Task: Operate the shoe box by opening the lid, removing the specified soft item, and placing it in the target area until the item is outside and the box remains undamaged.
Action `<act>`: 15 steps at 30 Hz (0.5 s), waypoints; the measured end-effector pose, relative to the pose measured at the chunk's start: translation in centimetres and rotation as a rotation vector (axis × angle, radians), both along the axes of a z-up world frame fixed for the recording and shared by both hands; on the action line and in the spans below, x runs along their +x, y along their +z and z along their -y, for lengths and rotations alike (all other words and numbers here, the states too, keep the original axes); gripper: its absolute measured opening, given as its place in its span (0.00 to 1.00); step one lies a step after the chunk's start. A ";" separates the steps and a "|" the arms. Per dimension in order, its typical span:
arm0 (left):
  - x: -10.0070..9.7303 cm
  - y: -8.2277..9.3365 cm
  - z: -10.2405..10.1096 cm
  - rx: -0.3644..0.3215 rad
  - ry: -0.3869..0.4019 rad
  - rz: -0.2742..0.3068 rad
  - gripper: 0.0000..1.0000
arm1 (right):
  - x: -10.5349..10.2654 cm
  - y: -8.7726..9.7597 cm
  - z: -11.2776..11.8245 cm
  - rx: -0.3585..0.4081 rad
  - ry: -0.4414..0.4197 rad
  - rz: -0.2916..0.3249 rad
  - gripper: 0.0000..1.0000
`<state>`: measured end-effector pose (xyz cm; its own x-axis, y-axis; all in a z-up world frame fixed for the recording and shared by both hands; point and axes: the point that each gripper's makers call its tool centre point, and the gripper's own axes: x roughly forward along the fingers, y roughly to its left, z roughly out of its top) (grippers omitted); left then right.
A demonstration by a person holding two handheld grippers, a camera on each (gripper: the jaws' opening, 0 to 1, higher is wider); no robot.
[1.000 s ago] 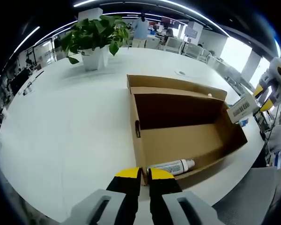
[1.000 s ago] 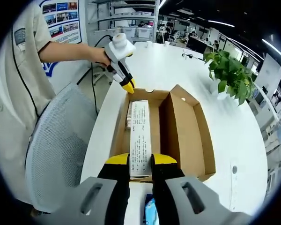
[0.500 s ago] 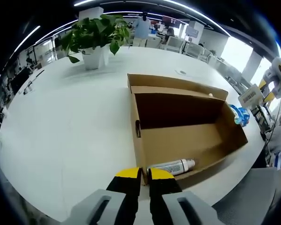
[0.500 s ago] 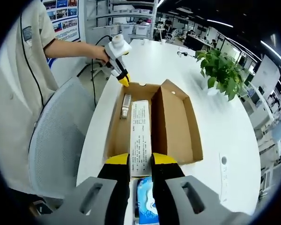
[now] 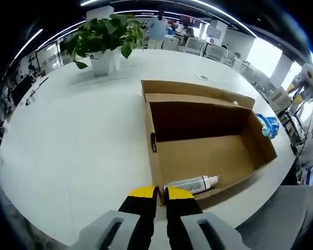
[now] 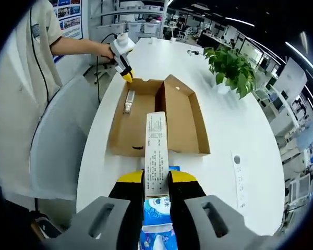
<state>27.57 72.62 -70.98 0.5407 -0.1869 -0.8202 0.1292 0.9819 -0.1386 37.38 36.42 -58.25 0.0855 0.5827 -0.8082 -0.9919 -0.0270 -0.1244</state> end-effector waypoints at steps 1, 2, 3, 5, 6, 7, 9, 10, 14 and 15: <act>0.0 0.0 0.0 0.001 0.000 -0.001 0.05 | 0.4 0.0 0.6 -0.007 -0.003 0.006 0.14; 0.0 0.0 0.0 0.002 0.000 -0.002 0.05 | 0.7 -0.1 1.0 -0.012 -0.006 0.007 0.14; 0.0 0.0 0.0 0.003 0.000 -0.003 0.05 | 1.0 -0.2 1.6 -0.018 -0.011 0.006 0.14; 0.1 0.0 -0.1 0.004 0.000 -0.005 0.05 | 1.5 -0.3 2.3 -0.024 -0.020 0.006 0.14; 0.1 0.0 -0.1 0.004 0.001 -0.006 0.05 | 1.7 -0.4 2.8 -0.030 -0.025 0.006 0.14; 0.0 0.0 -0.1 0.003 0.003 -0.006 0.05 | 1.9 -0.6 3.2 -0.036 -0.026 0.007 0.14; 0.0 -0.1 -0.1 0.003 0.003 -0.005 0.05 | 2.3 -0.9 3.9 -0.052 -0.028 0.011 0.14; 0.0 -0.1 -0.1 0.003 0.004 -0.006 0.05 | 2.5 -1.1 4.3 -0.056 -0.030 0.011 0.14; 0.1 -0.1 -0.1 0.006 0.003 -0.009 0.05 | 3.4 -1.8 5.6 -0.071 -0.047 0.012 0.14; 0.1 -0.1 -0.1 0.006 0.003 -0.009 0.05 | 3.7 -1.9 5.9 -0.077 -0.051 0.015 0.14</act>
<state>27.62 72.70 -71.06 0.5337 -0.1803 -0.8263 0.1254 0.9831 -0.1335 41.05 30.51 -60.18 0.1257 0.5139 -0.8486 -0.9903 0.0133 -0.1387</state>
